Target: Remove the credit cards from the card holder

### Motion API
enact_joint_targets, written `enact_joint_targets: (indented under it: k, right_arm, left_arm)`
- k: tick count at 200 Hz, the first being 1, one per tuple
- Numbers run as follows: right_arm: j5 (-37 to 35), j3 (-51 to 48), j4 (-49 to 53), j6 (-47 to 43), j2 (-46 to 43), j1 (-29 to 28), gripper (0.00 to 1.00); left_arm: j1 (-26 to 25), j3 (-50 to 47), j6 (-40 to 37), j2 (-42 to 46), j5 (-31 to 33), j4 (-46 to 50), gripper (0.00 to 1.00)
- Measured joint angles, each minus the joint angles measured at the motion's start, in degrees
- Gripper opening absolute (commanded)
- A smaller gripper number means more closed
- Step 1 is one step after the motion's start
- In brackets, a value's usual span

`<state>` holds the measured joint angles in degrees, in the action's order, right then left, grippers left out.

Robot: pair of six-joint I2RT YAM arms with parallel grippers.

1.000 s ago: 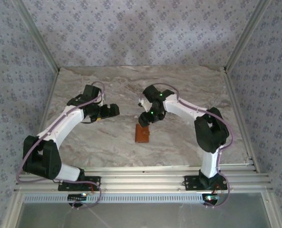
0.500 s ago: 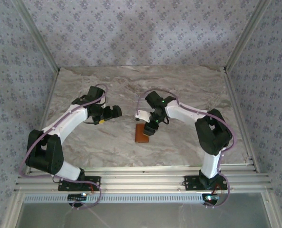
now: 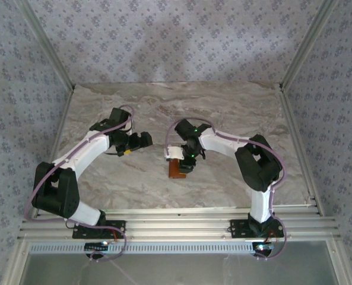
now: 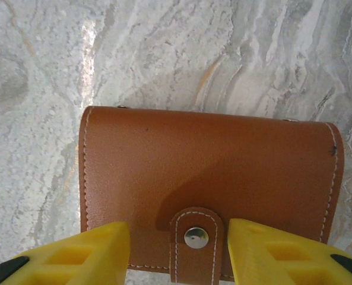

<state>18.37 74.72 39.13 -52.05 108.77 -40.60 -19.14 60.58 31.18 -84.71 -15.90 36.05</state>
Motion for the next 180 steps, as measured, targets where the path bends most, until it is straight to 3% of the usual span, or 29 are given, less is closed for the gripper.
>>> enact_joint_targets:
  k: [85,152,180]
  right_arm:
    - [-4.2,-0.33,-3.69,-0.55,0.11,0.0,0.53]
    - [-4.46,-0.72,-3.82,-0.63,0.11,-0.37,0.38]
    - [-4.2,-0.72,-2.69,0.15,0.11,-1.44,0.38]
  left_arm:
    - [0.0,0.0,-0.02,-0.15,-0.02,0.0,0.99]
    - [0.0,0.0,-0.02,-0.15,-0.22,0.0,0.99]
    - [0.0,0.0,-0.02,-0.15,-0.22,0.0,0.98]
